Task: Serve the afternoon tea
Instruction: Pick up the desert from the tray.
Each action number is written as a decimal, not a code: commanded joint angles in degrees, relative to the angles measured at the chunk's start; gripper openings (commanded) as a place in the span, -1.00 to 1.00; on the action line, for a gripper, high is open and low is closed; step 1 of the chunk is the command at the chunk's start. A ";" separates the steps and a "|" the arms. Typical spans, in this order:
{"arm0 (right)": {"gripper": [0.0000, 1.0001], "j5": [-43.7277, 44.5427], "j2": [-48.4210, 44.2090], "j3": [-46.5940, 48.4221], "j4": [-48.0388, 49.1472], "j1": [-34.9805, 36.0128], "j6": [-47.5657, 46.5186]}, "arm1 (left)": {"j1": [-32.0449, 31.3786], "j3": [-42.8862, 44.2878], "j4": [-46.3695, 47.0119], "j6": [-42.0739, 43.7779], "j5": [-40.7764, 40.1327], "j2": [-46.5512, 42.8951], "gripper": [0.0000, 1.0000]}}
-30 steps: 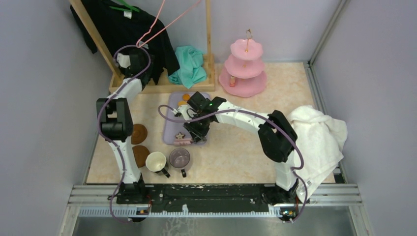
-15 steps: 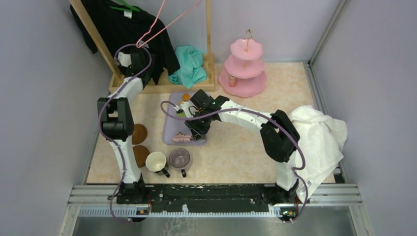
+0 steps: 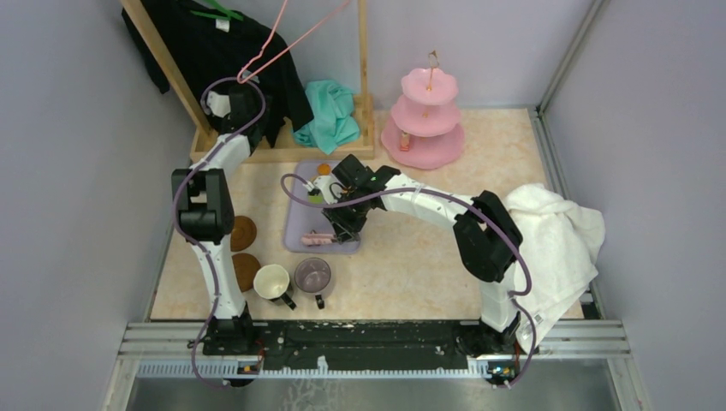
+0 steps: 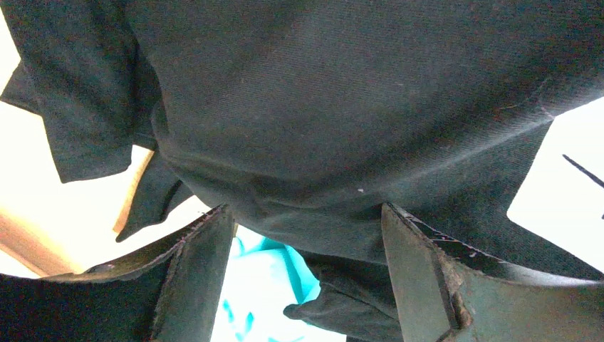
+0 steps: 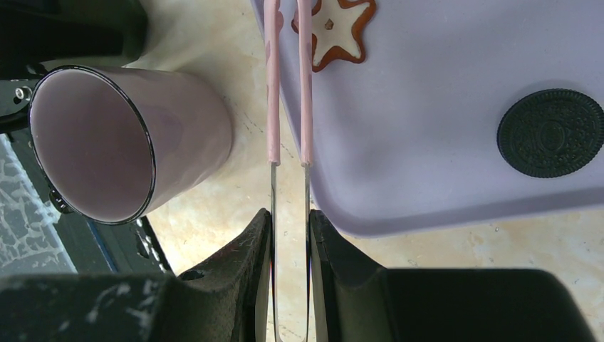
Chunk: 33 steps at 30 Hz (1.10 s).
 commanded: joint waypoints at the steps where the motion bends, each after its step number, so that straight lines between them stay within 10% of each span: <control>1: -0.77 0.54 0.00 0.62 0.45 -0.45 0.16 | -0.32 1.86 0.25 0.86 -0.41 1.55 0.62; 33: -0.59 12.11 -5.88 -4.64 4.17 -4.21 4.89 | -1.07 3.66 -0.36 1.81 -0.36 1.36 0.61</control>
